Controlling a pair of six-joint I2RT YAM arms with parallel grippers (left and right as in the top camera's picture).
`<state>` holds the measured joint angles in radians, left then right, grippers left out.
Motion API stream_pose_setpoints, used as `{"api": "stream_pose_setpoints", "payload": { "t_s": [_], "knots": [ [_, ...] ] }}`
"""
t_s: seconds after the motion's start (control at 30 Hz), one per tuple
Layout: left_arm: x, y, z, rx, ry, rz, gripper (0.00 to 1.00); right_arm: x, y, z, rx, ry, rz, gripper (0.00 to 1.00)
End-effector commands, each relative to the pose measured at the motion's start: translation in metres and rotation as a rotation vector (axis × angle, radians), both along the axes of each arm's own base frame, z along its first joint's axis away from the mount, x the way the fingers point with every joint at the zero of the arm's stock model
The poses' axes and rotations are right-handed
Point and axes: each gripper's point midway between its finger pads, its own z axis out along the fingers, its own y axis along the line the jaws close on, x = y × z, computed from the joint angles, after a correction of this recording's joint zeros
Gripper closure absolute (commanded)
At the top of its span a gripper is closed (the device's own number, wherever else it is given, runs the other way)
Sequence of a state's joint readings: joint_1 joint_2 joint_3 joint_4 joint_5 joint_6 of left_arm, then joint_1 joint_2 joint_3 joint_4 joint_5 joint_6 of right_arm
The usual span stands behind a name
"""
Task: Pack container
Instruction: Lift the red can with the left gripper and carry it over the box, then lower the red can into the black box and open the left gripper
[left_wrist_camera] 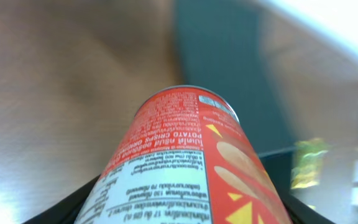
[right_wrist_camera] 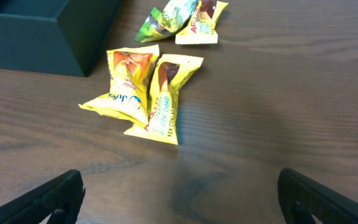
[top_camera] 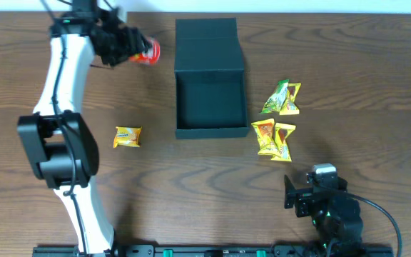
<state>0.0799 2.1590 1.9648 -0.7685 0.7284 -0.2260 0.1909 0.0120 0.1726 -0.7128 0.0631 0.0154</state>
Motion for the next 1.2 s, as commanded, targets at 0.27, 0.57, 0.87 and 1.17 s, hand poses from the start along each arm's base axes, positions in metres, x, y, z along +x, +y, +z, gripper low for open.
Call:
{"api": "stream_pose_setpoints", "payload": {
  "t_s": [0.27, 0.57, 0.87, 1.17],
  "knots": [
    [-0.009, -0.096, 0.073, -0.577, 0.170, -0.101, 0.36, 0.000, -0.002, -0.005, 0.006, 0.009, -0.016, 0.01],
    [-0.034, -0.158, 0.053, -0.652, 0.398, -0.170, 0.42, 0.000, -0.002, -0.005, 0.006, 0.009, -0.016, 0.01],
    [-0.053, -0.205, 0.007, -0.680, 0.640, -0.188, 0.43, 0.000, -0.002, -0.005, 0.006, 0.009, -0.016, 0.01],
    [-0.053, -0.211, -0.007, -0.633, 0.697, -0.102, 0.50, 0.000, -0.002, -0.005, 0.006, 0.009, -0.016, 0.01]
  ]
}}
